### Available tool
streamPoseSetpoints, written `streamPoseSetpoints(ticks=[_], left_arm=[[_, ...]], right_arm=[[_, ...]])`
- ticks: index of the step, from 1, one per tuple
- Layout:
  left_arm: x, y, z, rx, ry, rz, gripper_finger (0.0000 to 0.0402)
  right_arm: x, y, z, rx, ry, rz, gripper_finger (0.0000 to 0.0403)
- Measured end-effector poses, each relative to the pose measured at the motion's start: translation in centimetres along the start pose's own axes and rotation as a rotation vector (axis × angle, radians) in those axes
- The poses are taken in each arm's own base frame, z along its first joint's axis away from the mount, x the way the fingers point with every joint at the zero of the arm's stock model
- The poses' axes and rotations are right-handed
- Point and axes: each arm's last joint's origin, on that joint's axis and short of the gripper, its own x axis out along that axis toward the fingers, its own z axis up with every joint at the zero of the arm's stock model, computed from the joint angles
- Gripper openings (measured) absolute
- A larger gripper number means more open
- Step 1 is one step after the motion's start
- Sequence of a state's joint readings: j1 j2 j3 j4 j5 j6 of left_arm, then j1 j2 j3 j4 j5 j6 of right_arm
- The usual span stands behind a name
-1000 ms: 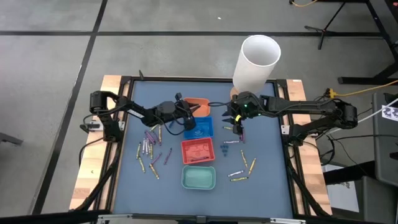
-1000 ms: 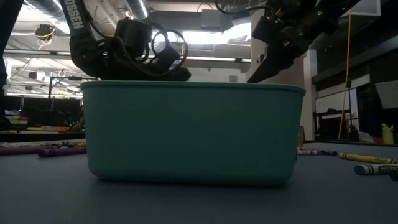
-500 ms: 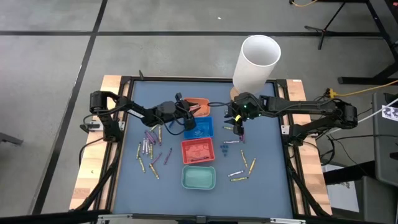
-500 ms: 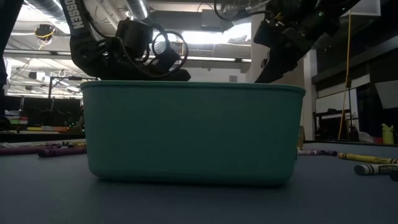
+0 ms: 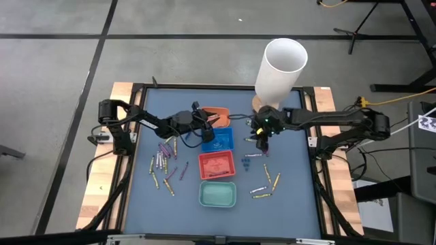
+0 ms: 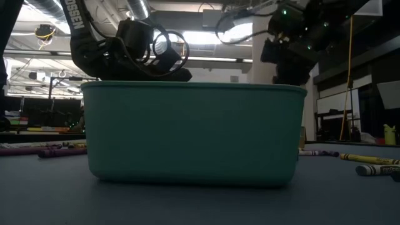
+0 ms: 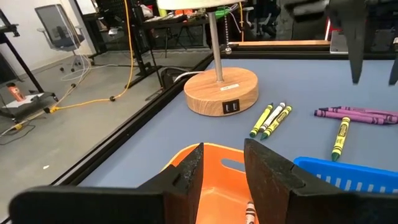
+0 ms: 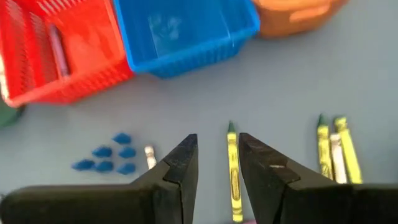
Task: Sort crayons
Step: Put the green crayon into the blue bin
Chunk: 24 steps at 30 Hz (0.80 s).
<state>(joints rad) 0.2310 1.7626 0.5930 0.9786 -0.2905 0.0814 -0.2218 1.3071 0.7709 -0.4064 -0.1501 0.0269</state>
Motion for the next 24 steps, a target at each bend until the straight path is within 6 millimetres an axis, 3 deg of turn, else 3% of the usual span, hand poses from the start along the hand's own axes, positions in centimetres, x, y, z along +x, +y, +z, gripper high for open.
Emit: streamPoseSetpoints(ticks=[18,24], left_arm=[[0.0,0.0,0.0,-0.002,-0.002,-0.001,0.01],[0.0,0.0,0.0,-0.002,-0.002,-0.001,0.01]], right_arm=[[2.8,-0.6,-4.6,-0.011,-0.019,-0.013,0.0115],[3.2,-1.0,-5.8,-0.014,0.008,-0.119,0.0115]])
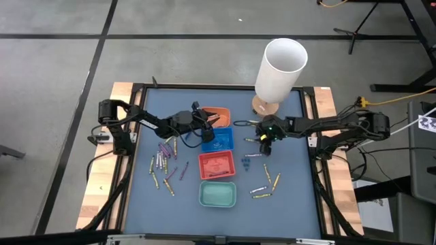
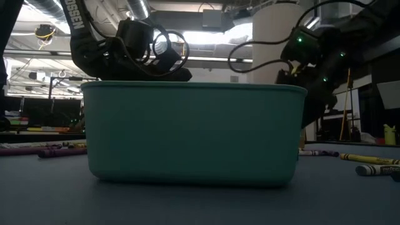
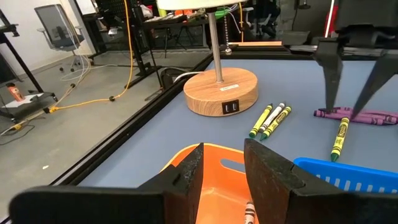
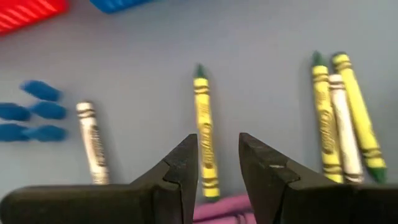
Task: Sort crayons
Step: Put the green crayon into the blue bin
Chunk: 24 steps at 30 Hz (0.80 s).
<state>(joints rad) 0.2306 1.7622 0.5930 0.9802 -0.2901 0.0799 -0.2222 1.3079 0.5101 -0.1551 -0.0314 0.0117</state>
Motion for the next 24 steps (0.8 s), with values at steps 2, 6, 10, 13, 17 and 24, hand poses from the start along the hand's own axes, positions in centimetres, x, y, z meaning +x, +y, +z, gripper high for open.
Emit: streamPoseSetpoints(ticks=[2,6,10,13,17,24], left_arm=[[0.0,0.0,0.0,0.0,0.0,0.0,0.01],[-0.01,0.0,-0.01,0.0,0.0,0.0,0.01],[-0.01,0.0,-0.01,0.0,0.0,0.0,0.01],[-0.01,0.0,-0.02,0.0,0.001,0.0,0.01],[-0.01,0.0,-0.02,0.0,0.001,0.0,0.01],[-0.01,0.0,-0.02,0.0,0.001,0.0,0.01]], right_arm=[[0.08,-0.02,-0.23,-0.018,0.004,-0.005,0.0115],[0.26,0.02,-0.71,-0.023,0.007,0.012,0.0115],[0.42,0.02,-0.97,-0.024,-0.012,0.014,0.0115],[0.43,0.04,-1.05,-0.024,-0.009,0.024,0.0115],[0.43,0.09,-1.04,-0.024,-0.01,0.04,0.0115],[0.43,0.09,-1.05,-0.024,-0.009,0.04,0.0115]])
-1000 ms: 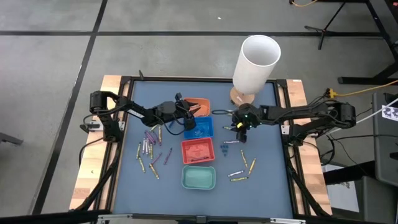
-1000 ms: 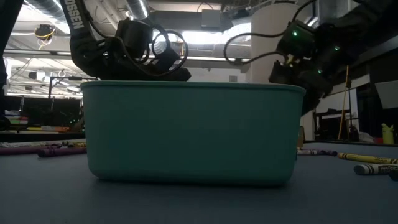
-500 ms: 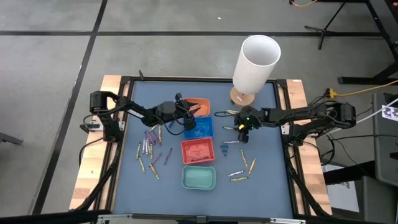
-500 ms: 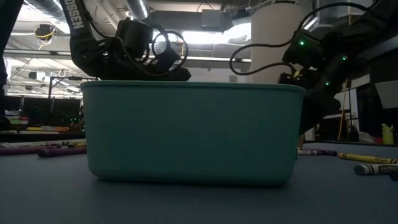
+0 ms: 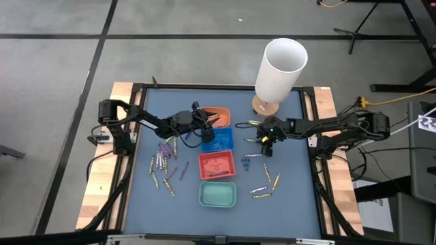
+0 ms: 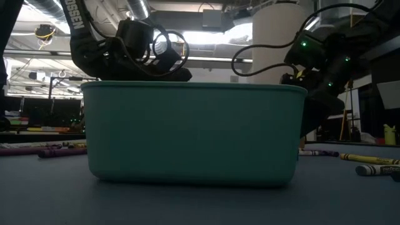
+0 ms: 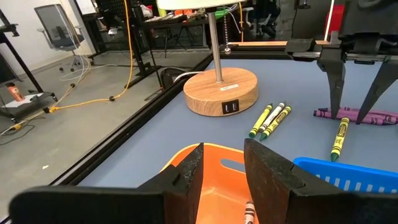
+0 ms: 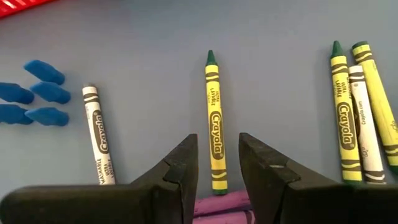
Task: Sort crayons
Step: Put the green crayon into the blue bin
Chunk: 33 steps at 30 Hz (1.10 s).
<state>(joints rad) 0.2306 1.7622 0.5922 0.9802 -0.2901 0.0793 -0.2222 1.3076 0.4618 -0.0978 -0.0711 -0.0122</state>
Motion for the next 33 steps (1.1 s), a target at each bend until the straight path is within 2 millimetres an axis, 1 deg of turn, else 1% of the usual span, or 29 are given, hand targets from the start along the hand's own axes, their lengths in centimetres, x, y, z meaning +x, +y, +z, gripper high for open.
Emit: streamPoseSetpoints(ticks=[3,7,11,17,20,27,30,33], left_arm=[[0.0,0.0,0.0,0.0,0.0,0.0,0.01],[0.0,0.0,0.0,0.0,0.0,0.0,0.01],[0.0,0.0,0.0,0.0,0.0,0.0,0.01],[0.0,0.0,0.0,0.0,-0.001,0.0,0.01],[0.0,0.0,0.0,0.0,-0.001,0.0,0.01],[0.0,0.0,0.0,0.0,-0.001,0.0,0.01],[0.0,0.0,0.0,0.0,-0.001,0.0,0.01],[0.0,0.0,0.0,0.0,0.0,0.0,0.01]], right_arm=[[0.3,0.0,-0.1,0.001,0.014,0.001,0.0115],[1.3,-0.1,-0.6,0.004,0.064,0.001,0.0115],[2.0,-0.1,-0.4,0.003,0.053,0.001,0.0115],[2.1,-0.1,-0.4,0.001,0.044,0.0,0.0113],[2.1,-0.1,-0.4,-0.015,0.042,0.0,0.0098],[2.1,-0.1,-0.3,-0.018,0.034,0.001,0.0033],[2.2,-0.1,-0.2,-0.019,0.024,0.001,0.002],[2.2,-0.2,-0.2,-0.019,0.018,0.0,0.0019]])
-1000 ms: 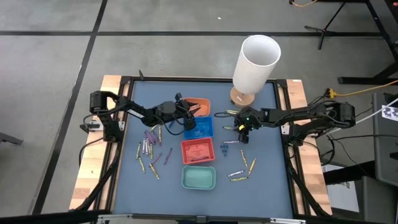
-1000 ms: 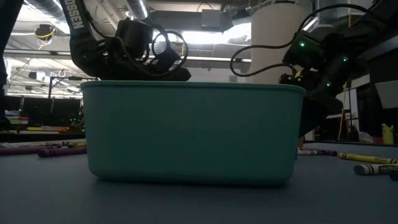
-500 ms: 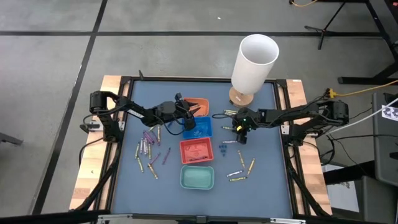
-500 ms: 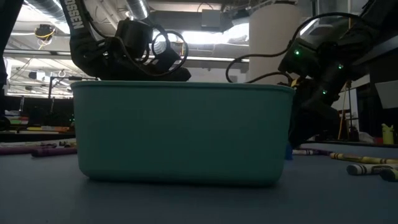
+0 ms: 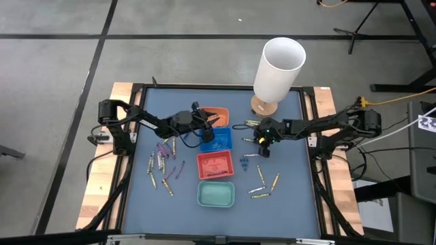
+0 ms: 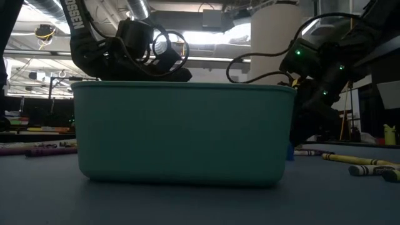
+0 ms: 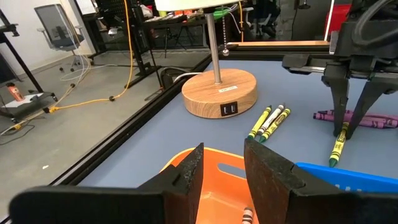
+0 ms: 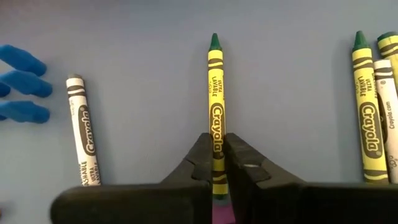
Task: Sort crayons
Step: Put the green crayon into the blue bin
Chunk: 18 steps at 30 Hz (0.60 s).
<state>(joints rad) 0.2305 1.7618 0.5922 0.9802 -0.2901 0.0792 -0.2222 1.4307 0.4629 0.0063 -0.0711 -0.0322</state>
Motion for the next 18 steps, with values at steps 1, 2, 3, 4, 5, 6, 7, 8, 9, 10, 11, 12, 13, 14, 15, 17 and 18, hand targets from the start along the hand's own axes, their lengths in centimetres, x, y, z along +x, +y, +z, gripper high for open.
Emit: streamPoseSetpoints(ticks=[1,2,3,4,5,6,7,8,9,10,11,12,13,14,15,17,18], left_arm=[[0.0,0.0,0.0,0.0,0.0,0.0,0.01],[0.0,0.0,0.0,0.0,0.0,0.0,0.01],[0.0,0.0,0.0,0.0,0.0,0.0,0.01],[0.0,0.0,0.0,0.0,-0.001,0.0,0.01],[0.0,0.0,0.1,-0.001,-0.003,0.0,0.01],[-0.1,0.0,0.2,-0.001,-0.005,0.002,0.01],[-0.1,0.0,0.3,-0.003,-0.011,0.004,0.01],[-0.1,0.1,0.4,-0.006,-0.019,0.005,0.01],[-0.1,0.1,0.4,-0.007,-0.022,0.005,0.01],[-0.1,0.1,0.5,-0.007,-0.023,0.005,0.01],[-0.2,0.1,0.6,-0.008,-0.026,0.005,0.01],[-0.2,0.0,0.7,-0.008,-0.03,0.003,0.01],[-0.3,0.0,0.8,-0.008,-0.029,0.002,0.01],[-0.4,-0.1,0.9,-0.007,-0.029,-0.001,0.01],[-0.5,-0.2,1.1,-0.007,-0.031,-0.005,0.01],[-0.8,-0.4,1.6,-0.011,-0.051,-0.015,0.01],[-1.0,-0.5,2.0,-0.012,-0.059,-0.02,0.01]], right_arm=[[0.0,0.0,0.0,0.0,-0.001,0.0,0.0021],[0.0,0.0,0.0,0.0,-0.001,0.0,0.0023],[0.0,0.0,0.0,0.0,-0.002,0.0,0.0025],[0.0,0.0,0.0,0.0,-0.003,0.0,0.0026],[0.0,0.0,0.1,0.0,-0.003,0.0,0.0026],[0.0,0.0,0.1,0.0,-0.003,0.0,0.0026],[0.0,0.0,0.3,0.0,-0.002,0.0,0.0025],[-0.1,0.0,0.4,0.0,-0.002,0.0,0.0024],[-0.1,0.0,0.7,-0.001,-0.008,-0.001,0.0022],[-0.2,0.0,1.0,-0.001,-0.017,-0.001,0.0021],[-0.2,0.0,1.4,-0.002,-0.031,-0.001,0.002],[-0.3,0.0,1.9,-0.004,-0.046,-0.002,0.002],[-0.4,0.0,2.3,-0.007,-0.06,-0.002,0.0019],[-0.5,0.0,2.7,-0.012,-0.07,-0.003,0.0019],[-0.6,-0.1,3.0,-0.022,-0.08,-0.004,0.002],[-0.9,-0.1,4.0,-0.039,-0.11,-0.005,0.0022],[-1.1,-0.1,4.5,-0.043,-0.126,-0.006,0.0022]])
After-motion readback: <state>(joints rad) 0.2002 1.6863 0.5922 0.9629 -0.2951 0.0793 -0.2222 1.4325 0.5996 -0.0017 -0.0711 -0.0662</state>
